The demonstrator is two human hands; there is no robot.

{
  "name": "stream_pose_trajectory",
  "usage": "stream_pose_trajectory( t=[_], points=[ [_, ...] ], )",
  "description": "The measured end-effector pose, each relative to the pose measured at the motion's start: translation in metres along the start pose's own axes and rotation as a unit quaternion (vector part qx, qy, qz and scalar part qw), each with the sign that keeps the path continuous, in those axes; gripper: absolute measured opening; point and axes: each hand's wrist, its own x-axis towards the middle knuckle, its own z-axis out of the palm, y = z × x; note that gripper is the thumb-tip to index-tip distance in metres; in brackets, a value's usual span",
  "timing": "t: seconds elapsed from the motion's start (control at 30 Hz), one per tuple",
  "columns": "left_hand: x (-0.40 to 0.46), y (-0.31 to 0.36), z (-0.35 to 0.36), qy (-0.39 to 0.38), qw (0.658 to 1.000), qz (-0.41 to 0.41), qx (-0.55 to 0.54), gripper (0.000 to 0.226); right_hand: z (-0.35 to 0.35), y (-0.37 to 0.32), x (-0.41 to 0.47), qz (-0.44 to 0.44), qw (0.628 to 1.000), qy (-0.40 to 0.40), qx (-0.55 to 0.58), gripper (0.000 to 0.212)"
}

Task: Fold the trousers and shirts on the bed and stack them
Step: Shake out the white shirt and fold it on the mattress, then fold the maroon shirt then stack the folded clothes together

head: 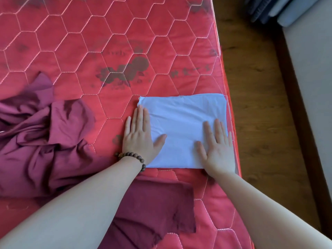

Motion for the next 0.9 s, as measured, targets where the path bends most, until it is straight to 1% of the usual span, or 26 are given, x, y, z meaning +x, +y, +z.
stream_pose_trajectory(
  t=[0.1, 0.27, 0.37, 0.43, 0.5, 0.57, 0.63, 0.7, 0.8, 0.9],
  points=[
    [0.001, 0.000, -0.001, -0.004, 1.000, -0.002, -0.004, 0.095, 0.002, 0.002, 0.003, -0.005, 1.000, -0.010, -0.020, 0.067],
    [0.000, -0.004, -0.017, -0.066, 0.996, 0.012, -0.050, 0.090, -0.004, -0.007, -0.001, 0.036, 0.996, -0.036, -0.071, 0.066],
    [-0.014, -0.020, -0.033, -0.089, 0.993, 0.037, -0.066, 0.080, -0.010, -0.031, -0.009, 0.065, 0.997, -0.025, -0.043, 0.059],
    [-0.030, -0.039, -0.050, -0.082, 0.993, 0.054, -0.060, 0.078, -0.013, -0.056, -0.016, 0.052, 0.998, -0.023, -0.023, 0.053],
    [-0.043, -0.066, -0.069, -0.051, 0.995, 0.063, -0.051, 0.076, -0.011, -0.087, -0.021, 0.013, 0.999, -0.052, -0.001, 0.055],
    [-0.049, -0.101, -0.091, -0.016, 0.997, 0.053, -0.050, 0.075, -0.005, -0.122, -0.021, -0.033, 0.997, -0.068, 0.017, 0.056],
    [-0.049, -0.141, -0.109, 0.022, 0.998, 0.036, -0.040, 0.075, 0.001, -0.163, -0.014, -0.060, 0.996, -0.066, 0.031, 0.057],
    [-0.047, -0.185, -0.122, 0.052, 0.998, -0.005, -0.018, 0.079, 0.008, -0.208, -0.002, -0.068, 0.994, -0.051, 0.064, 0.059],
    [-0.045, -0.247, -0.128, 0.065, 0.994, -0.090, 0.009, 0.088, 0.021, -0.272, 0.012, -0.114, 0.988, -0.032, 0.095, 0.065],
    [-0.050, -0.294, -0.123, 0.054, 0.981, -0.184, 0.031, 0.101, 0.038, -0.322, 0.026, -0.181, 0.977, -0.050, 0.099, 0.075]
  ],
)
